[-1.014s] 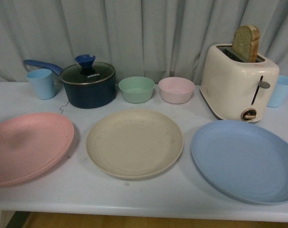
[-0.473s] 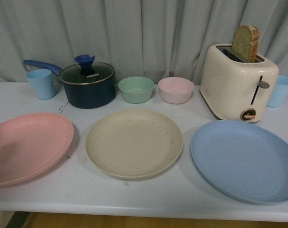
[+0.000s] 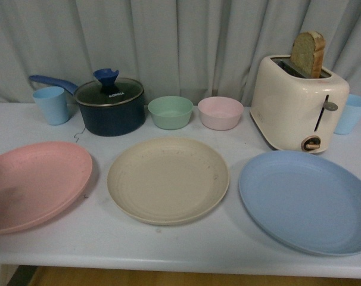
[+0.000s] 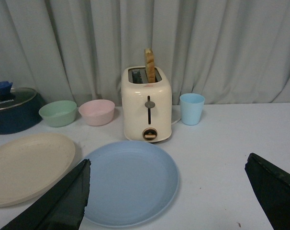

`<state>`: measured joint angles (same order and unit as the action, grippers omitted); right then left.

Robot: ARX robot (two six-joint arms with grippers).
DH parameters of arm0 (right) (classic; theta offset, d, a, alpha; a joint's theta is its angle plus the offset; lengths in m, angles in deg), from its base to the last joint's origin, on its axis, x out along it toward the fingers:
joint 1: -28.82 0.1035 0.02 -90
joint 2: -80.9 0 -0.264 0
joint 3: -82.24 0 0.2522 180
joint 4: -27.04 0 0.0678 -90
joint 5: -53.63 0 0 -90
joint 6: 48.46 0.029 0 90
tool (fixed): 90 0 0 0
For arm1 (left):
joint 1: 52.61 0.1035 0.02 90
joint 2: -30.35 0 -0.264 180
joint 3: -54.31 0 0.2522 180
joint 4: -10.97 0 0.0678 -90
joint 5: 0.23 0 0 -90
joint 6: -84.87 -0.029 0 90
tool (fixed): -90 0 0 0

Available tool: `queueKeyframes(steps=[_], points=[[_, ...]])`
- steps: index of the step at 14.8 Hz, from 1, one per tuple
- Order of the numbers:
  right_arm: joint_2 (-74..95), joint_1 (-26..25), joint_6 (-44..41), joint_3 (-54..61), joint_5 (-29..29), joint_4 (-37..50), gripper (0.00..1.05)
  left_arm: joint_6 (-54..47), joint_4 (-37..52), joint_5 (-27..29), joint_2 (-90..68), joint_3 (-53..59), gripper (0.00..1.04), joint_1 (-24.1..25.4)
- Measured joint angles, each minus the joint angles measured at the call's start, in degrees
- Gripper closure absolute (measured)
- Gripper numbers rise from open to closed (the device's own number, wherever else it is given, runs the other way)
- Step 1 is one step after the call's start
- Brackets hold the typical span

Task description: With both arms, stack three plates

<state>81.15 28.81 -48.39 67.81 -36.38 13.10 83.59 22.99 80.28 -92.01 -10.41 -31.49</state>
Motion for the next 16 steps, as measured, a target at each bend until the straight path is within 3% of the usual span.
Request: queueKeyframes(steps=[5, 7, 13, 16], points=[[0.0, 0.0, 0.02, 0.0, 0.0, 0.0, 0.06, 0.9, -2.08, 0.9, 0.48, -0.09, 0.84, -0.48], [0.0, 0.0, 0.02, 0.0, 0.0, 0.0, 0.06, 2.45, -2.86, 0.92, 2.29, -0.26, 0.99, -0.5], [0.0, 0.0, 0.02, 0.0, 0.0, 0.0, 0.06, -4.04, -10.84, 5.27, 16.52, -1.62, 1.02, -1.22], [0.0, 0.0, 0.02, 0.0, 0.0, 0.0, 0.06, -4.02, -13.31, 5.03, 27.52, -4.04, 1.02, -10.58]])
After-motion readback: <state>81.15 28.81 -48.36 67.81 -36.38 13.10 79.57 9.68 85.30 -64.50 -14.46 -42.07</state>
